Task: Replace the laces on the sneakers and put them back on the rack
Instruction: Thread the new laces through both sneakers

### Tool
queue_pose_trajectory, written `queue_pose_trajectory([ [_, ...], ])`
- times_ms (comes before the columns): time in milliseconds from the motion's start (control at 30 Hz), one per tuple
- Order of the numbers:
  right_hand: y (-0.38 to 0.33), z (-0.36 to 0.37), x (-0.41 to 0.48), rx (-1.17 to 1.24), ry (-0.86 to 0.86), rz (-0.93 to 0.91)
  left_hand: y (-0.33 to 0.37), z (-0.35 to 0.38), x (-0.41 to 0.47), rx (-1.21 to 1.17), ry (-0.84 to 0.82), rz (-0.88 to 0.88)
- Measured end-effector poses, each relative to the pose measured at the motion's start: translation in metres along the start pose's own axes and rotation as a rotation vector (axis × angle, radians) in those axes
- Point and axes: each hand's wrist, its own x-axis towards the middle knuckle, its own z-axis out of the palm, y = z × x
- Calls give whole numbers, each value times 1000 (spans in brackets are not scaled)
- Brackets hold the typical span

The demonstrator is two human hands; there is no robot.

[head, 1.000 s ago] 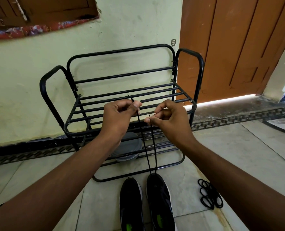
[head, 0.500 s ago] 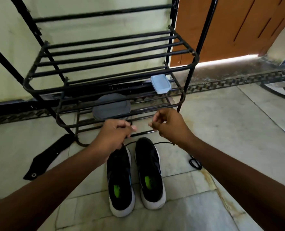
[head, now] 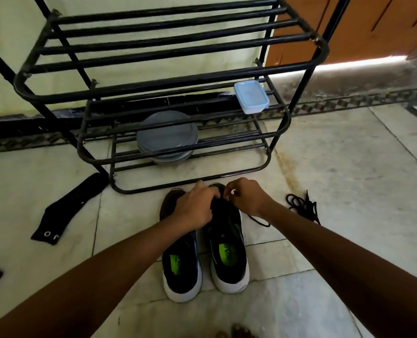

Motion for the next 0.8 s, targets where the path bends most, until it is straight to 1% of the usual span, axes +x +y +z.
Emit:
queue_pose_trajectory([
  [100,3,3,5,-11,-10,7,2,5,-5,-45,62,-67],
  [267,10,6,2,-39,10,-40,-6,8,-20,-55,42,-17],
  [367,9,6,-1,-20,5,-112,-10,11,-27,-66,46,13],
  [467,7,8,-3,-4,12,-212,-15,16,-27,-209,3,9],
  [600,7,17,2,-133,-37,-322,-20,21,-25,-282,49,-55],
  [733,9,24,8,-148,-67,-297,-20,25,-20,-274,83,-128],
  [800,9,28,6,-68,-63,-229,-17,28,-23,-237,111,-167],
])
